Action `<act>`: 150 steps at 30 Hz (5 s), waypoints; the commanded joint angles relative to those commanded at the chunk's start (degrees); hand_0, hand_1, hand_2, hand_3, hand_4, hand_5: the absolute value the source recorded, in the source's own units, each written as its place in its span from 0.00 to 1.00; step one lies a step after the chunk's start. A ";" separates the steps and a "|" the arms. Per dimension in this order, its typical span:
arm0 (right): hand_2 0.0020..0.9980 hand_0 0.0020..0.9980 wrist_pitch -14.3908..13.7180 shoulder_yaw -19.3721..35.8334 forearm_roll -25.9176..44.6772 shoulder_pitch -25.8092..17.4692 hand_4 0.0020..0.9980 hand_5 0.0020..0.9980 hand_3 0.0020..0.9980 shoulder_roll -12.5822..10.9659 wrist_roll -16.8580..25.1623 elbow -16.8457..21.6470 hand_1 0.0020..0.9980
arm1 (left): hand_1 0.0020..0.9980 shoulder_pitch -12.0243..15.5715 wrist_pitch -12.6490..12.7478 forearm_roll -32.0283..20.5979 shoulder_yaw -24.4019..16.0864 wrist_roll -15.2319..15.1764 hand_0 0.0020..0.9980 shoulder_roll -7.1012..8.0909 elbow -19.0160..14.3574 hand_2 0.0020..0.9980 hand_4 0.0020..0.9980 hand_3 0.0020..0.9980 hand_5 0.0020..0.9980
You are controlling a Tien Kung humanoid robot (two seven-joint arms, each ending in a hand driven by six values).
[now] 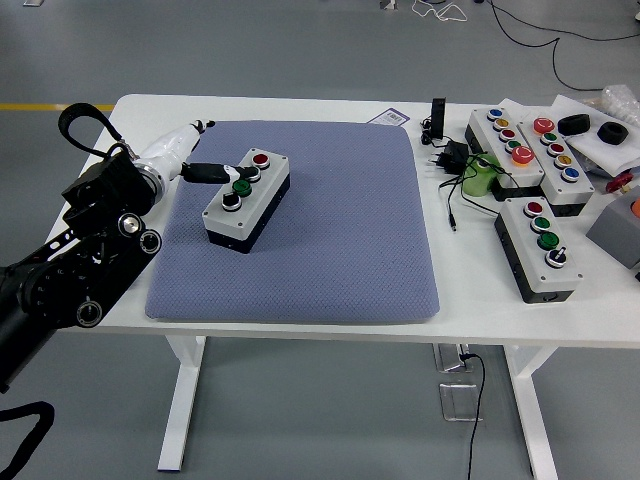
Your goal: Pick up the button,place it on the desk,press the button,press the button
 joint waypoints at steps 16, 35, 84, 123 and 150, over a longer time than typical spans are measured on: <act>0.59 0.65 0.03 0.10 -0.57 0.03 0.25 0.25 0.64 -0.16 -0.09 0.00 0.56 | 1.00 -3.97 3.80 -0.14 7.74 6.42 0.96 -4.76 7.91 1.00 1.00 1.00 0.61; 0.59 0.65 0.09 0.22 -1.24 -0.12 0.25 0.25 0.64 -0.34 -0.18 0.00 0.56 | 0.96 -7.75 7.96 0.77 12.78 7.55 0.84 -9.63 18.20 1.00 1.00 1.00 0.42; 0.59 0.65 0.20 1.37 -2.67 -0.44 0.25 0.25 0.64 -0.51 -0.52 0.00 0.56 | 0.17 -8.51 8.54 0.02 16.47 5.66 0.12 -9.63 19.71 0.14 0.56 0.33 0.00; 0.59 0.65 0.15 1.60 -2.53 -0.27 0.25 0.25 0.64 -0.33 -0.53 0.00 0.56 | 0.18 -8.73 4.89 13.36 27.89 -31.76 0.16 0.46 8.19 0.14 0.53 0.25 0.00; 0.59 0.65 0.13 1.45 -2.53 -0.67 0.25 0.25 0.64 -0.32 -0.71 0.00 0.56 | 0.39 -8.17 1.17 13.95 27.06 -32.71 0.26 -0.05 9.78 0.42 0.47 0.50 0.00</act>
